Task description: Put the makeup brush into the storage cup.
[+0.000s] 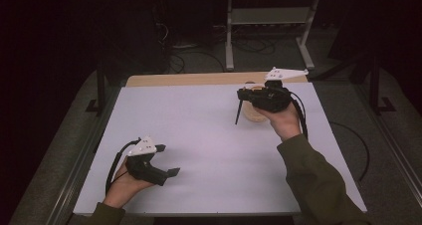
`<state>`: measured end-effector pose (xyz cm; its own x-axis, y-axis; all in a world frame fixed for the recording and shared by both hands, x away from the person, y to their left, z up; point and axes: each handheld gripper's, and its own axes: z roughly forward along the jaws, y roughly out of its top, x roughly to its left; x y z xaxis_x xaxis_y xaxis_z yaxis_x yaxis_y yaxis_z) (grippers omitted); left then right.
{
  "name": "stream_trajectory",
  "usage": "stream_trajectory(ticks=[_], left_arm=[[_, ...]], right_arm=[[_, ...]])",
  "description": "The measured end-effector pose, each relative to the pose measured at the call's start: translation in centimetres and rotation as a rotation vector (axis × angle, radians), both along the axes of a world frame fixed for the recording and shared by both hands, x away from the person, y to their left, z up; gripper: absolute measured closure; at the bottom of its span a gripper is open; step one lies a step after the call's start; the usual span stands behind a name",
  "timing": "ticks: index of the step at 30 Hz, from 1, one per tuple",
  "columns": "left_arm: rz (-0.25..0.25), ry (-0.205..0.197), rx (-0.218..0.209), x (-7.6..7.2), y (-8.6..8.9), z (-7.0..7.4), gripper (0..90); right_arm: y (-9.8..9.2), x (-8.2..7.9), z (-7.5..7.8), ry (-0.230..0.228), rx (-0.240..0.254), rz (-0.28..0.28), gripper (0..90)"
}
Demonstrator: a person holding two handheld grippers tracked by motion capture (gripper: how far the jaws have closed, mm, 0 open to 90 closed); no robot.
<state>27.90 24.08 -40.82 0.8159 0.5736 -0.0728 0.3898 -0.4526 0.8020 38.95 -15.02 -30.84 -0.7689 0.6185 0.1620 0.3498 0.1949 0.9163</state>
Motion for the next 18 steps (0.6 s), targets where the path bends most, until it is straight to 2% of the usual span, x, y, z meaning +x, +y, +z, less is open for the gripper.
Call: stream_trajectory(ticks=[18], left_arm=[[0.017,-0.002,-0.01,-0.4,1.2,-0.2,3.7]], right_arm=[[-1.2,1.7,1.5,-0.015,-0.006,-0.051,82.9]])
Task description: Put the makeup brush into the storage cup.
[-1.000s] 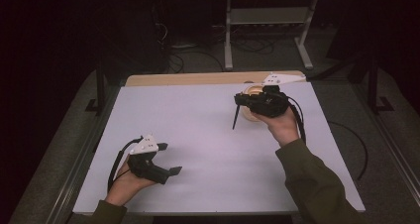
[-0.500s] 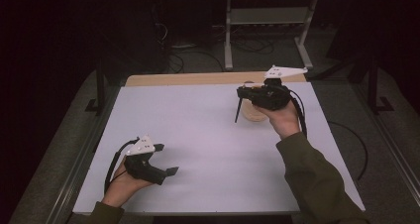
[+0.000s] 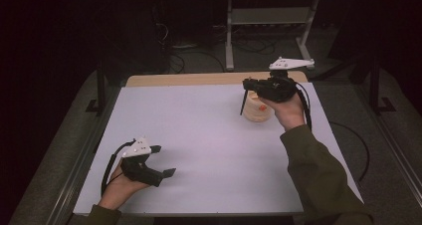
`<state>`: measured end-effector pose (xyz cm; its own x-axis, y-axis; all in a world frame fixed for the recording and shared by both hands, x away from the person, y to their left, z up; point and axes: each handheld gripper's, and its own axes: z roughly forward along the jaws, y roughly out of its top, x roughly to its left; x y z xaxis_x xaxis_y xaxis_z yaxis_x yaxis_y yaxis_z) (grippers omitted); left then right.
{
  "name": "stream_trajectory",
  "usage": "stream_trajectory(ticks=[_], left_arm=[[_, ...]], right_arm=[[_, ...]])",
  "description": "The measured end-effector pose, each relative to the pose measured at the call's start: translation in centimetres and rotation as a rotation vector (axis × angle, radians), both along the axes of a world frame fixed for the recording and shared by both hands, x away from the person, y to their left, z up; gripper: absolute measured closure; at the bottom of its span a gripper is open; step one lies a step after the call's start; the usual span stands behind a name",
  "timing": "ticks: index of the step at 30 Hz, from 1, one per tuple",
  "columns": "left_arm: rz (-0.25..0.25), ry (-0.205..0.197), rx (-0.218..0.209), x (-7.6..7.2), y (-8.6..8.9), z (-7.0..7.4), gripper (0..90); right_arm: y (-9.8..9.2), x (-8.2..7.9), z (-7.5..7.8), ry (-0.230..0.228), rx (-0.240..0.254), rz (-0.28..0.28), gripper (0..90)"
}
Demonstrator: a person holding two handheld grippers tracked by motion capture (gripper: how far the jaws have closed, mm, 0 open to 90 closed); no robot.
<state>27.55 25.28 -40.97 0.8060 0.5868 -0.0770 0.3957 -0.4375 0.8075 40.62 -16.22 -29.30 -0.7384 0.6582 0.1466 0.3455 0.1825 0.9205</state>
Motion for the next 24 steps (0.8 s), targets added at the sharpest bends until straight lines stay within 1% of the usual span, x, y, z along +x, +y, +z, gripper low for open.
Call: stream_trajectory(ticks=[4,7,10,20,24], left_arm=[[0.009,0.005,-0.013,-0.1,0.2,0.0,3.8],[0.005,0.0,0.0,-0.2,0.5,0.0,3.8],[0.01,0.002,-0.001,-0.2,0.7,-0.1,3.8],[0.013,0.005,0.006,-0.4,1.1,-0.2,3.7],[0.015,0.006,-0.001,-0.5,1.2,-0.2,3.8]], right_arm=[[-0.1,0.3,0.3,-0.004,-0.002,-0.007,82.9],[-0.2,0.5,0.4,-0.008,-0.003,-0.018,82.9],[-0.4,0.7,0.6,-0.009,0.003,-0.026,82.9],[-0.7,1.3,0.8,-0.01,-0.001,-0.053,82.9],[-1.1,1.7,1.0,-0.015,-0.002,-0.071,82.9]])
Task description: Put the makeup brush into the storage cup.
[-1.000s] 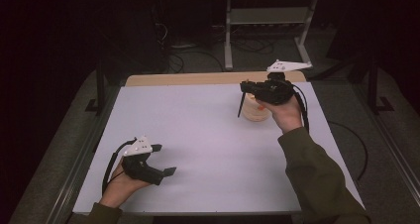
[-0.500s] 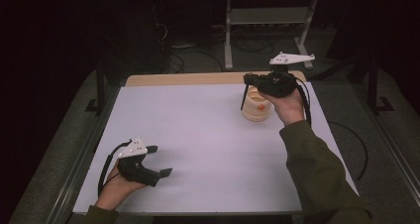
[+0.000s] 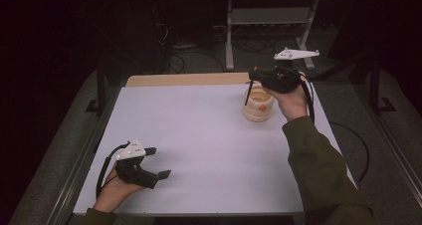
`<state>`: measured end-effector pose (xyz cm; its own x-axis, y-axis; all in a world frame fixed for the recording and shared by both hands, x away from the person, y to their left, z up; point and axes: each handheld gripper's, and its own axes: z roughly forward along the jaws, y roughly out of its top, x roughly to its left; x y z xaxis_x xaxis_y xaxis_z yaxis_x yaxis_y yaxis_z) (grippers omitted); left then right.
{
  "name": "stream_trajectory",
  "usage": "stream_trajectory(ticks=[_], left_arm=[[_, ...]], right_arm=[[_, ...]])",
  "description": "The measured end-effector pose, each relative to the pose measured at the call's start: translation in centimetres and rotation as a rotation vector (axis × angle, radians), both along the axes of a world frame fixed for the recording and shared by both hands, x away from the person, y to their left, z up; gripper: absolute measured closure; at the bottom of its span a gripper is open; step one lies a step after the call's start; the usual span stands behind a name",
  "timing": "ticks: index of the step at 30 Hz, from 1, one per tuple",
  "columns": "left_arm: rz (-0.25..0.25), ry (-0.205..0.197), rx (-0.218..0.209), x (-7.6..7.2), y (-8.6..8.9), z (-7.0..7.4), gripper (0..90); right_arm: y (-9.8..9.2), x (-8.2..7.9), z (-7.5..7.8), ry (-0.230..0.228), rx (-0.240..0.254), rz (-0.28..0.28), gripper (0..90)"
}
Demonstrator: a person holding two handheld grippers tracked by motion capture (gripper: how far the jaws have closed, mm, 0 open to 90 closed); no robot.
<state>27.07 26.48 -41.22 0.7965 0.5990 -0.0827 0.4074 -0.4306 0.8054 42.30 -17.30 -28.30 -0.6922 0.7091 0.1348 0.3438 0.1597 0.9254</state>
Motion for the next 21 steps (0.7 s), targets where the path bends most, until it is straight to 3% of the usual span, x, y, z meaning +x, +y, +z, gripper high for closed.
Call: stream_trajectory(ticks=[21], left_arm=[[-0.002,0.002,-0.002,0.0,0.0,0.0,3.8]], right_arm=[[-1.3,1.4,0.0,-0.009,-0.009,-0.063,82.8]])
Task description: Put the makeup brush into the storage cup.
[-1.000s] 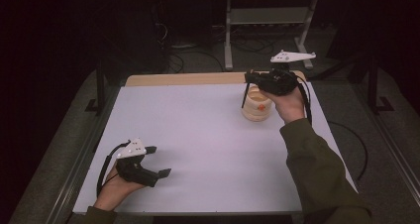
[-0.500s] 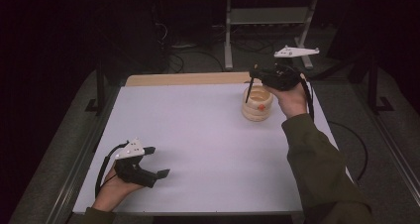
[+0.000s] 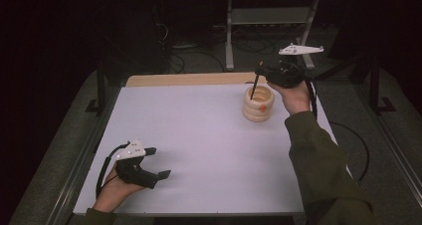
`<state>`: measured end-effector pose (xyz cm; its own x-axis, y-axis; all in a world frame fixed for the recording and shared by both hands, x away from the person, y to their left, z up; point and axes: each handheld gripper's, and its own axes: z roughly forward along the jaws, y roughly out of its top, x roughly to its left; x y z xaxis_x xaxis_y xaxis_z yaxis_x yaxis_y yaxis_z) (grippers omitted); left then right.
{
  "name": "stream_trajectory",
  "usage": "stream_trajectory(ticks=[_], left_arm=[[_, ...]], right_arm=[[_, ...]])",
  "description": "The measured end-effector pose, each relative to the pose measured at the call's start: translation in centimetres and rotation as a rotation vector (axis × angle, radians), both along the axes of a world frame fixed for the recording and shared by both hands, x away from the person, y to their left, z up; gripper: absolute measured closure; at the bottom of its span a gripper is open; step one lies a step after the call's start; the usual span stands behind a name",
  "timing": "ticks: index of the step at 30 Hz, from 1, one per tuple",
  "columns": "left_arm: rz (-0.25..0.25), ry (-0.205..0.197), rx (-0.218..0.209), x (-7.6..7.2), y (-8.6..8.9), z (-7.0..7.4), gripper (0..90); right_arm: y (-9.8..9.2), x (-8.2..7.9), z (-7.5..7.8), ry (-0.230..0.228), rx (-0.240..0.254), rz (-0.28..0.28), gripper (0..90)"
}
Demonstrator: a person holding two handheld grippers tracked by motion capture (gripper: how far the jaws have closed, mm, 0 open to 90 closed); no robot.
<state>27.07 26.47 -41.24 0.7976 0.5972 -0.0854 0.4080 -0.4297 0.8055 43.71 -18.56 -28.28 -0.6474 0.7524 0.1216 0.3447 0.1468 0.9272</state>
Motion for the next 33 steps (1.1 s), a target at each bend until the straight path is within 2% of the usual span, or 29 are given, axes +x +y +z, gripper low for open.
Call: stream_trajectory(ticks=[5,13,33], left_arm=[[-0.001,0.0,0.001,0.0,0.0,0.0,3.8],[-0.001,0.001,0.001,0.0,0.0,0.0,3.8],[-0.003,0.002,0.0,0.0,0.0,0.0,3.8]], right_arm=[[-0.3,0.4,-0.1,-0.005,-0.002,-0.016,82.8],[-0.4,1.1,-0.7,0.01,-0.012,-0.038,82.8],[0.7,1.9,-2.2,0.036,-0.066,-0.042,82.7]])
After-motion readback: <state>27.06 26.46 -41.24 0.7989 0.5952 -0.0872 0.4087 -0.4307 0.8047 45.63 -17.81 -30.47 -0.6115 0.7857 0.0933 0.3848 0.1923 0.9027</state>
